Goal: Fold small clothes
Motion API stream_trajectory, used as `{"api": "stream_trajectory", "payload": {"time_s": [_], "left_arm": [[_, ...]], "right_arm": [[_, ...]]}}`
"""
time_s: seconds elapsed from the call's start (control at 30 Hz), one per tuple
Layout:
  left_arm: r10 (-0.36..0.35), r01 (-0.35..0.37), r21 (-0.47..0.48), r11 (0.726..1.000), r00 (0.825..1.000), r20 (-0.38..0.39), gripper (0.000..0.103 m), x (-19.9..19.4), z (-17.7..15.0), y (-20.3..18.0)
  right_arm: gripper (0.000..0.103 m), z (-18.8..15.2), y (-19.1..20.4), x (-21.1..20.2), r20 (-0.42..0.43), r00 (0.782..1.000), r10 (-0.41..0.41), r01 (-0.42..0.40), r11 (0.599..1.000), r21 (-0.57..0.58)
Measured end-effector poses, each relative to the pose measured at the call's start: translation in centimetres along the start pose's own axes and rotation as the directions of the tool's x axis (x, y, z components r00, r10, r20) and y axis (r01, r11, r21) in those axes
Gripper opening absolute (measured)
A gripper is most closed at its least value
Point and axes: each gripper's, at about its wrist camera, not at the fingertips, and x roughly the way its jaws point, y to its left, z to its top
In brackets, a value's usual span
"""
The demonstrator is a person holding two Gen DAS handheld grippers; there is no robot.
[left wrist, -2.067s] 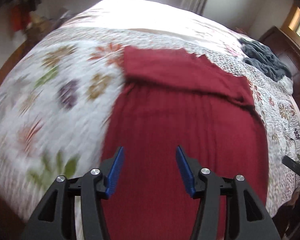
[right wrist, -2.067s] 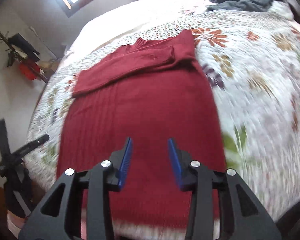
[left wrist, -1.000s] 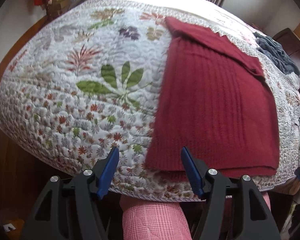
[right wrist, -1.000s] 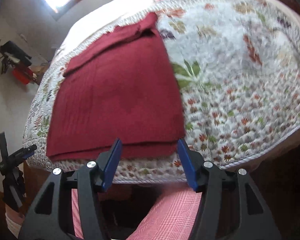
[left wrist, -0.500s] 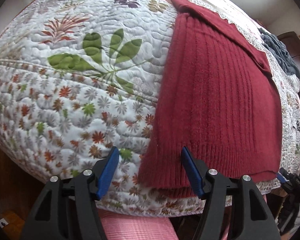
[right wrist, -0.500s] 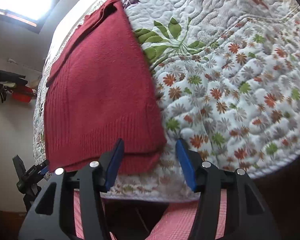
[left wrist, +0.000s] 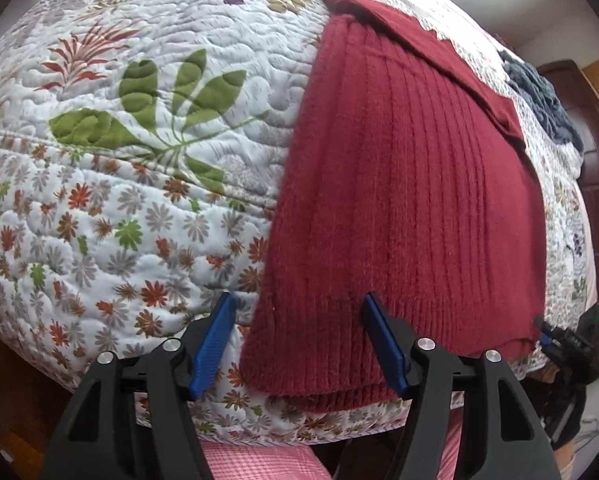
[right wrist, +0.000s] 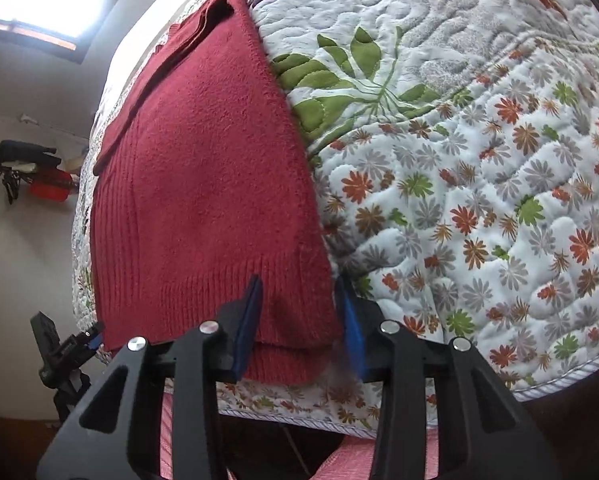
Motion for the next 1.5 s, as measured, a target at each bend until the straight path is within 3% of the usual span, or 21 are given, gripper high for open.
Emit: {"api": "stream_trajectory", "payload": {"time_s": [0.13, 0.23, 0.3, 0.53, 0.6, 0.63, 0.67, 0.7, 0.77, 0.9, 1.07, 1.2, 1.5], "left_arm": [[-0.007, 0.007, -0.023, 1.0, 1.0, 0.001, 0.066, 0.0, -0.2, 0.1], [-0.031, 0.031, -0.044, 0.999, 1.0, 0.001, 0.062, -0.2, -0.2, -0.2], [-0.049, 0.049, -0.048, 0.998, 0.999, -0.003, 0.05, -0.2, -0.4, -0.8], [-0.032, 0.031, -0.021, 0.999, 0.999, -0.04, 0.056, 1.3, 0.0, -1.9], [-0.025, 0.024, -0.026, 0.999, 0.999, -0.034, 0.054, 1.2, 0.0, -2.1], [-0.018, 0.017, -0.029, 0.999, 0.999, -0.027, 0.049, 1.1, 0.0, -2.3], [-0.014, 0.014, -0.029, 0.999, 1.0, -0.018, 0.036, 0.9, -0.1, -2.3], [-0.027, 0.027, -0.034, 0.999, 1.0, -0.008, 0.023, 0.6, 0.0, -2.3], [-0.072, 0.072, -0.058, 0.996, 0.997, 0.01, 0.009, -0.2, 0.3, -2.3], [-0.146, 0.15, -0.051, 0.987, 0.987, 0.066, 0.007, -2.3, 1.3, -3.4], [-0.234, 0.243, -0.035, 0.969, 0.958, 0.164, 0.006, -5.5, 3.6, -4.6], [-0.255, 0.27, -0.042, 0.962, 0.942, 0.217, 0.006, -6.9, 6.0, -4.3], [-0.265, 0.301, -0.131, 0.944, 0.934, 0.238, 0.006, -5.0, 10.6, -2.4]], "right_arm": [[0.037, 0.1, 0.5, 0.2, -0.005, 1.0, -0.028, 0.027, 0.999, -0.034], [0.027, 0.4, 1.5, 0.1, -0.009, 0.997, -0.081, 0.08, 0.992, -0.099], [0.015, 0.4, 1.8, 0.0, -0.013, 0.998, -0.056, 0.055, 0.992, -0.112], [0.018, 0.7, 1.6, 1.0, -0.042, 0.997, -0.07, 0.065, 0.991, -0.12], [0.013, 0.9, 1.6, 1.0, -0.042, 0.997, -0.07, 0.064, 0.99, -0.123], [0.007, 1.0, 1.6, 0.8, -0.042, 0.998, -0.056, 0.051, 0.991, -0.122], [0.005, 1.0, 1.6, 0.6, -0.043, 0.998, -0.036, 0.03, 0.992, -0.12], [0.005, 1.0, 1.7, 0.2, -0.039, 0.999, -0.015, 0.01, 0.993, -0.119], [0.005, 1.1, 1.9, -0.7, -0.032, 0.998, 0.052, -0.055, 0.991, -0.119], [0.005, 1.8, 2.2, -2.7, -0.014, 0.984, 0.179, -0.179, 0.978, -0.11], [0.005, 2.9, 1.9, -5.3, 0.031, 0.942, 0.333, -0.331, 0.942, -0.061], [0.005, 4.5, 2.1, -6.5, 0.057, 0.925, 0.376, -0.373, 0.926, -0.051], [0.005, 9.7, 2.7, -5.1, 0.064, 0.913, 0.402, -0.405, 0.914, 0.035]]}}
